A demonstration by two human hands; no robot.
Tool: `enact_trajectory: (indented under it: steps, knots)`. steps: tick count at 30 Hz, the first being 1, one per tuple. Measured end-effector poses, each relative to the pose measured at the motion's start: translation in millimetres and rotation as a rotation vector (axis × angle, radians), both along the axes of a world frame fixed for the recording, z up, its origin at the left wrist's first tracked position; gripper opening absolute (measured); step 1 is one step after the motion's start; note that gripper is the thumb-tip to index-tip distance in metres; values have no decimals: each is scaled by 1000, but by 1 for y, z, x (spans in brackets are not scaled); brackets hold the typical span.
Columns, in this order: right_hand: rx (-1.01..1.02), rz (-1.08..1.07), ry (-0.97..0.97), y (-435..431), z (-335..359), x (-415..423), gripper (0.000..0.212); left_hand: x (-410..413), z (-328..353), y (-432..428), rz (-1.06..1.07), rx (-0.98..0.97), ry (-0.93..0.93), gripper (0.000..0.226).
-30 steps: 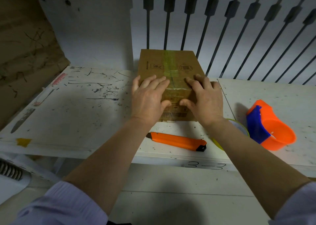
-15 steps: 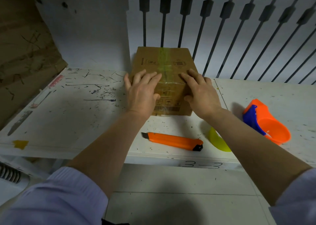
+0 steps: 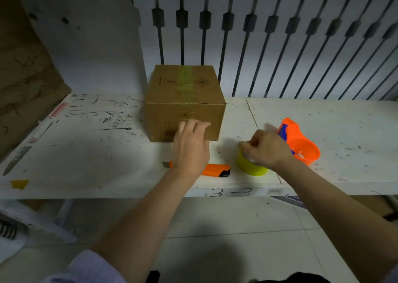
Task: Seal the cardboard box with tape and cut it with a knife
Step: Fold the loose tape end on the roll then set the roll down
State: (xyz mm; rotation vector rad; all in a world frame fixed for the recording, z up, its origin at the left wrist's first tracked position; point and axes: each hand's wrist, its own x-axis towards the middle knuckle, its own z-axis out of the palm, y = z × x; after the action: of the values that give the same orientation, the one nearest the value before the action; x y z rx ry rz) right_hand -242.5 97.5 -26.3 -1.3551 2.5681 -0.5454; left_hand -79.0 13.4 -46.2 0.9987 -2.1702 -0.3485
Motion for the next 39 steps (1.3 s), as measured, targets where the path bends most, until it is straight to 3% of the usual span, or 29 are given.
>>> enact_trajectory:
  steps: [5, 7, 9, 14, 20, 28, 34, 39]
  knots:
    - [331, 124, 176, 10, -10, 11, 33, -1, -10, 19, 3, 231, -50, 36]
    - [368, 88, 194, 5, -19, 11, 21, -1, -10, 22, -3, 275, -54, 36]
    - [409, 11, 199, 4, -25, 12, 23, -1, -9, 24, -1, 322, -45, 37]
    - [111, 14, 266, 17, -16, 17, 17, 3, -4, 28, -12, 455, 27, 41]
    - [-135, 116, -76, 21, 7, 35, 13, 18, 8, 35, -28, 672, 204, 42]
    - [-256, 245, -464, 30, 27, 71, 12, 52, 25, 35, -24, 817, 417, 46]
    - [-269, 328, -501, 34, 33, 92, 13, 77, 28, 39, -217, 877, 433, 76]
    - [-236, 374, -448, 33, 37, 103, 14, 87, 29, 43, -223, 812, 448, 57]
